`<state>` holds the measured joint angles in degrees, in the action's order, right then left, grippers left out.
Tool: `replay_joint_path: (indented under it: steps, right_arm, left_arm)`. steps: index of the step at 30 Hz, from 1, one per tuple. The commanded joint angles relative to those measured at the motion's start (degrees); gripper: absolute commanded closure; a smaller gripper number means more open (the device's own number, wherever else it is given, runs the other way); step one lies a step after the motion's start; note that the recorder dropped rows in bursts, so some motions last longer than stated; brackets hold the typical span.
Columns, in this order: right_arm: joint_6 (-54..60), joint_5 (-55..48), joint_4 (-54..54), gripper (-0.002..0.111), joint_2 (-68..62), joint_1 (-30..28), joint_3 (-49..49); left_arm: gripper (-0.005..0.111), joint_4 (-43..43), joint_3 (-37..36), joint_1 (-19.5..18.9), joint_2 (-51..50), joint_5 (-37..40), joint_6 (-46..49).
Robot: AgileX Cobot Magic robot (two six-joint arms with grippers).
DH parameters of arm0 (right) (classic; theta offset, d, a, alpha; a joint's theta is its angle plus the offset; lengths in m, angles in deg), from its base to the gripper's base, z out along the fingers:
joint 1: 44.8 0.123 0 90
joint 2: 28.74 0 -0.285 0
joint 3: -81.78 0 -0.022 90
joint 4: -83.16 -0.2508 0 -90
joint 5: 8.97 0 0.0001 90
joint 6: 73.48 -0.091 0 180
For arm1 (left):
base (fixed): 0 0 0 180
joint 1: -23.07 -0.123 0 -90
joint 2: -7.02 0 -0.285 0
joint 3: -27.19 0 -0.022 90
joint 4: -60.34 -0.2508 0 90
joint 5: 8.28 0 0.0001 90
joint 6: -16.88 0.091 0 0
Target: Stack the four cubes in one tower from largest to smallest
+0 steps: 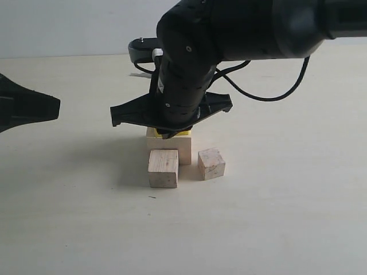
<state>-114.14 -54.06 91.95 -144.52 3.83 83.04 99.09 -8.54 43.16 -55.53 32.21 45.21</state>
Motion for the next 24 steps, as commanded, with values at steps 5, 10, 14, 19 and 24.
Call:
replay_joint_path:
  steps: [5, 10, 14, 19, 24]
  right_arm:
    - [-0.1, 3.6, 0.2, 0.108, -1.0, 0.0, -0.2]
    - [-0.6, 4.5, 0.5, 0.108, -1.0, 0.0, -0.2]
    - [-0.8, 4.6, 1.3, 0.108, -1.0, 0.0, -0.2]
    - [-0.8, 5.1, 1.7, 0.108, -1.0, 0.0, -0.2]
    - [-1.0, 5.8, 1.7, 0.108, -1.0, 0.0, -0.2]
  left_arm:
    - [0.077, 0.4, -0.2, -0.1, 0.3, -0.4, 0.2]
    - [0.077, 0.4, -0.2, -0.1, 0.3, -0.4, 0.2]
    - [0.077, 0.4, -0.2, -0.1, 0.3, -0.4, 0.2]
    - [0.077, 0.4, -0.2, -0.1, 0.3, -0.4, 0.3]
    - [0.077, 0.4, -0.2, -0.1, 0.3, -0.4, 0.3]
